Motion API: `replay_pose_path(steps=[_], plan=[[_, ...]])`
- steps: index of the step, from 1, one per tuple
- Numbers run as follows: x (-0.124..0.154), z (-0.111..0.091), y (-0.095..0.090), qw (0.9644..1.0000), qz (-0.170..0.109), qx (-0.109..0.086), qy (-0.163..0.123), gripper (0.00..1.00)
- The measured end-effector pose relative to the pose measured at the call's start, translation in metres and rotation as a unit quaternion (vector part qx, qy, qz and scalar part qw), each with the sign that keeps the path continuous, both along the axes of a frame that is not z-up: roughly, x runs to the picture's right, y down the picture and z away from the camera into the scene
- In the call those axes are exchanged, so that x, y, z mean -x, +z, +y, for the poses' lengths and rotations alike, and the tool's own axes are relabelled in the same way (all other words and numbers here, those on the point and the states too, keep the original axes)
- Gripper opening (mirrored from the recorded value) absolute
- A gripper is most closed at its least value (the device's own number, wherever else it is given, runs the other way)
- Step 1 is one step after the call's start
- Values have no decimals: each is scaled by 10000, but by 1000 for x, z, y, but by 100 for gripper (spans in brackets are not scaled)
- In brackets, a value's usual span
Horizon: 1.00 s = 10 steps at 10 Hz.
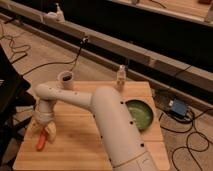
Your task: Place the pepper in the ceramic bowl
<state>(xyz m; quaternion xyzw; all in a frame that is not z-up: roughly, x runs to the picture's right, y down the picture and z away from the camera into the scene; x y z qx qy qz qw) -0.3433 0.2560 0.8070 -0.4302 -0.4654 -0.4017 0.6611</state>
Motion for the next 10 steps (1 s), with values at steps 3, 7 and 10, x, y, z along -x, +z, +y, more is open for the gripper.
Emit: replay_pose_path(steps=[3, 7, 10], plan=[[-9, -4, 9, 9999, 138, -10, 49, 33], [-30, -27, 14, 9983, 459, -244, 263, 2], [-55, -48, 16, 9939, 851, -394, 577, 2]])
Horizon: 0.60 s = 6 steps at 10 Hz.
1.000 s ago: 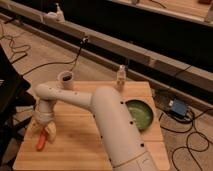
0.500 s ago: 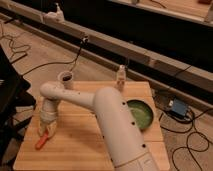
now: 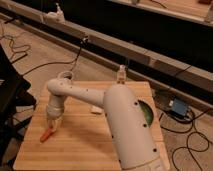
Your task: Place the pepper in the ceramic bowl
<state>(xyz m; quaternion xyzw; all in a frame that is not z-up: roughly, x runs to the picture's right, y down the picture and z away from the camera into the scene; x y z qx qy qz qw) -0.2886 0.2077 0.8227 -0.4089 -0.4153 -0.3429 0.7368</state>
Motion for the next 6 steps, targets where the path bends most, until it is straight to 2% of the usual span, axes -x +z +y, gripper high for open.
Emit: replay_pose_path(steps=[1, 2, 3, 4, 6], plan=[[-24, -15, 0, 9990, 361, 6, 248, 2], [-51, -30, 0, 9962, 716, 30, 505, 2], [-71, -40, -1, 9932, 943, 47, 685, 2], [-93, -52, -2, 9887, 1177, 62, 921, 2], [-140, -74, -4, 9773, 1598, 73, 1391, 2]])
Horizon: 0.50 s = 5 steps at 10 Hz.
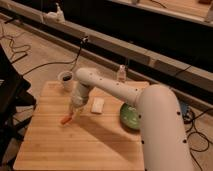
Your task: Place the pepper in the ceramic bowl
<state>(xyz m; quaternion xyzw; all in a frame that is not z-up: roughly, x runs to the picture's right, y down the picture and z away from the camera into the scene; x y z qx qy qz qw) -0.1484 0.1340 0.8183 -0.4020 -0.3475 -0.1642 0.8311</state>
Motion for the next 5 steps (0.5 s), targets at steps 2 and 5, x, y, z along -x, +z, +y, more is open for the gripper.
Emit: replay_pose_path(steps=[2, 5], plan=[[-54, -19, -5, 9980, 466, -10, 438, 2], [-112, -34, -14, 9910, 869, -29, 1015, 2]])
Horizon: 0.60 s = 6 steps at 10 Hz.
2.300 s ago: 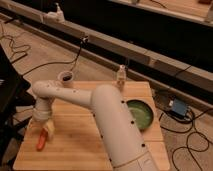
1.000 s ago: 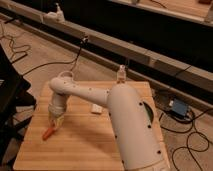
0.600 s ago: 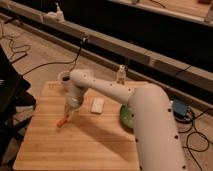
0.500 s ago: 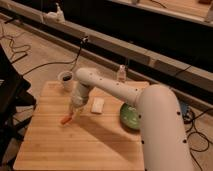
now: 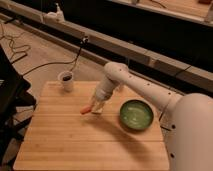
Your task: Place the pepper in the ceramic bowl
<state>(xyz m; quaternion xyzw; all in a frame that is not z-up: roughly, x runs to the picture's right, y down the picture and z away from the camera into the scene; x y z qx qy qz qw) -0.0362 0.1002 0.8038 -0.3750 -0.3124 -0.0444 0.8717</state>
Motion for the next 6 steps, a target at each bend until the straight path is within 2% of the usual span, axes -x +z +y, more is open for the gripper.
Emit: replay_pose_path(steps=[5, 6], plan=[[-3, -1, -1, 10000, 25, -1, 50, 2], [-7, -2, 1, 9999, 113, -16, 90, 2]])
